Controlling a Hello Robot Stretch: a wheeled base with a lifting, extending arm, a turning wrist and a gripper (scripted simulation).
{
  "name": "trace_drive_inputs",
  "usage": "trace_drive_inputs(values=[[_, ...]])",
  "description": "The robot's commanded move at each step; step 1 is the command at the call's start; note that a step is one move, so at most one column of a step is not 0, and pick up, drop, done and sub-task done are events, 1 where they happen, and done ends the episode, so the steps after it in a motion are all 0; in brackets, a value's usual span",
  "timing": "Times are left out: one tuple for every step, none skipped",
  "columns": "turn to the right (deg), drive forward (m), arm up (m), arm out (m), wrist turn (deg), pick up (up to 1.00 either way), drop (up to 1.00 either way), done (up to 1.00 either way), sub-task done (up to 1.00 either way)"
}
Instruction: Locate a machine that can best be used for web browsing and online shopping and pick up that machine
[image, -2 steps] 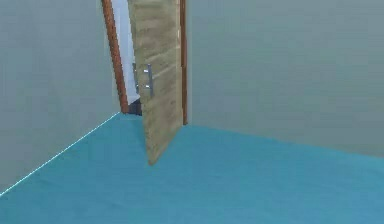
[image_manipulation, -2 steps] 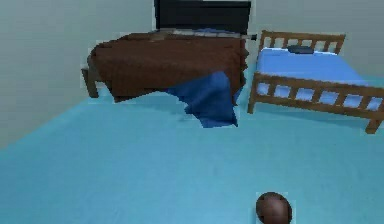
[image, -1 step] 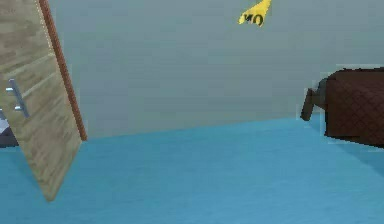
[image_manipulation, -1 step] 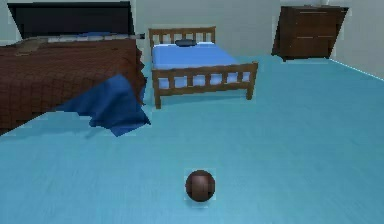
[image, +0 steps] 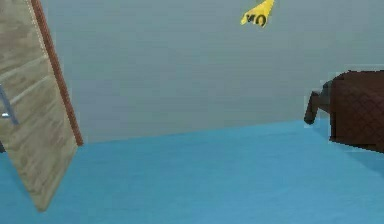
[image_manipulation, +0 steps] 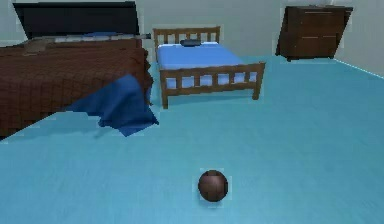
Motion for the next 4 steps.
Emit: trace_drive_inputs(values=[[-27.0, 0.00, 0.00, 0.00, 0.0, 0.00, 0.00, 0.00, 0.00], [0.0, 0.50, 0.00, 0.00, 0.0, 0.00, 0.00, 0.00, 0.00], [-45.0, 0.00, 0.00, 0.00, 0.0, 0.00, 0.00, 0.00, 0.00], [-3.0, 0.00, 0.00, 0.00, 0.0, 0.00, 0.00, 0.00, 0.00]])
